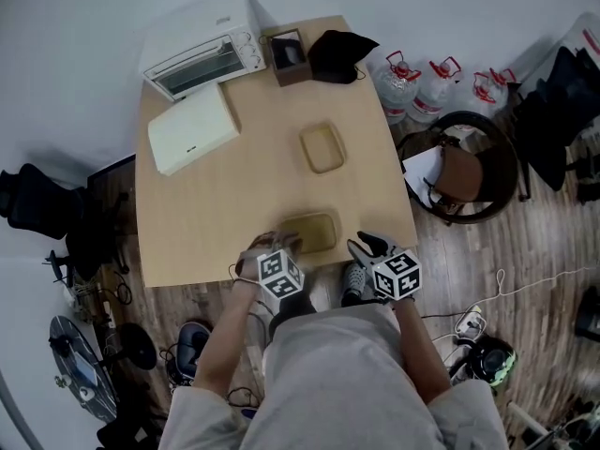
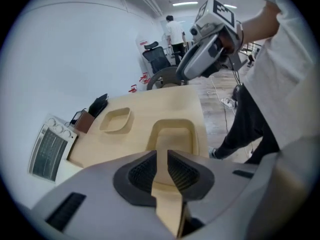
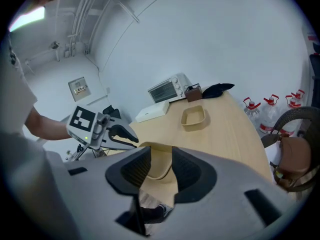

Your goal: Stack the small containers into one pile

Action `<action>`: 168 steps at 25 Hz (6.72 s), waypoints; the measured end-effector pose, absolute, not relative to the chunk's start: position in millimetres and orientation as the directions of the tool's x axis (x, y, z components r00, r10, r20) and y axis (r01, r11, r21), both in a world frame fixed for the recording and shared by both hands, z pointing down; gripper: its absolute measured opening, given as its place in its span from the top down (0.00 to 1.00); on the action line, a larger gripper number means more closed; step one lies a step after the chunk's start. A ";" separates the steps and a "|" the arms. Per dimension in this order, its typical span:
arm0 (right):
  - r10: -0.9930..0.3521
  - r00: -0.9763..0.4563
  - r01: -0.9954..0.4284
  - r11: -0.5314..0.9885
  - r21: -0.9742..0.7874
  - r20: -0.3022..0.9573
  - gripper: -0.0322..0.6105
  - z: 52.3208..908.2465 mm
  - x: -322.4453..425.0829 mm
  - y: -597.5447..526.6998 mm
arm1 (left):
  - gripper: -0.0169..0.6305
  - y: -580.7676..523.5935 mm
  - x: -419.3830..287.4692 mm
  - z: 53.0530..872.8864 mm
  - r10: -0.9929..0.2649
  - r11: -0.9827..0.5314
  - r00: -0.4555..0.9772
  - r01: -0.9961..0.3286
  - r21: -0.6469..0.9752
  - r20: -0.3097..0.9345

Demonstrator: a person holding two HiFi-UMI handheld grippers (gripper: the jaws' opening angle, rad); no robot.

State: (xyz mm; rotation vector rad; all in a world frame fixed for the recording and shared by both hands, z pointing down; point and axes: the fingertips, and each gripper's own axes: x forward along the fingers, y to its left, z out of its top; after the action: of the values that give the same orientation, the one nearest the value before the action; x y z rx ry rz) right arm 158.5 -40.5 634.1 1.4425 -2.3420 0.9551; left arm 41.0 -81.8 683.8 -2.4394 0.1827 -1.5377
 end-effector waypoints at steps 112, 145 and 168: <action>0.376 -0.642 -0.135 0.803 -0.581 0.668 0.91 699.7 32.2 -142.6 | 0.97 -66.9 -123.9 625.3 -0.625 -0.440 0.456 -0.876 0.197 0.634; -0.159 -0.709 -0.470 0.833 -0.291 0.688 0.82 660.2 66.6 -160.4 | 0.97 -41.4 -69.4 629.4 -0.607 -0.460 0.492 -0.858 0.229 0.625; -0.626 -0.621 -0.783 0.519 -0.343 0.471 0.78 630.2 143.6 -20.2 | 0.97 -16.5 -20.8 621.9 -0.672 -0.396 0.440 -0.893 0.213 0.596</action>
State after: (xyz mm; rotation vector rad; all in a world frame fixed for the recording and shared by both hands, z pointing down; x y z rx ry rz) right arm 143.6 -20.2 630.2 1.1803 -2.4743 0.7752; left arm -20.8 -16.5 621.9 -3.0670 1.8396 -0.8104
